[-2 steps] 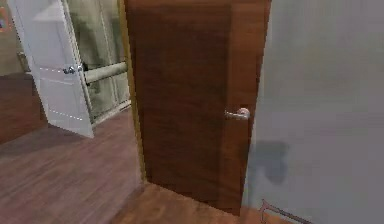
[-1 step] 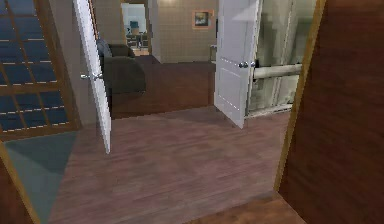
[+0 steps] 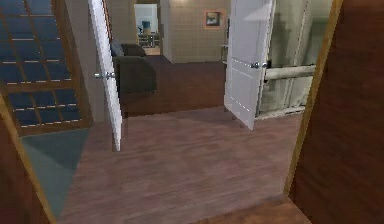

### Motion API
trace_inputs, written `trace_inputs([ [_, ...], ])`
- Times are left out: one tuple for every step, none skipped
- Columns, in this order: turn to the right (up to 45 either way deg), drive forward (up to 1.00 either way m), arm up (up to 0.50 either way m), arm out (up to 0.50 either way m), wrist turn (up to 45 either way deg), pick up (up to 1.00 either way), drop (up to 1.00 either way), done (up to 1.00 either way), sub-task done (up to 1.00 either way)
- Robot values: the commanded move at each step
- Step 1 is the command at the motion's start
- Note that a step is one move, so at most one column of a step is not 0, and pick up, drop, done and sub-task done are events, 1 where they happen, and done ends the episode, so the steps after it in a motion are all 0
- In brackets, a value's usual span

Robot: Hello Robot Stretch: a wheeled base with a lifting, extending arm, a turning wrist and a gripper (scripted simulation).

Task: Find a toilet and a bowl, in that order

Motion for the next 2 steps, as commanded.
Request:
trace_inputs([
  [0.0,1.0,0.0,0.0,0.0,0.0,0.0,0.0,0.0],
  [-3.0,0.0,0.0,0.0,0.0,0.0,0.0,0.0,0.0],
])
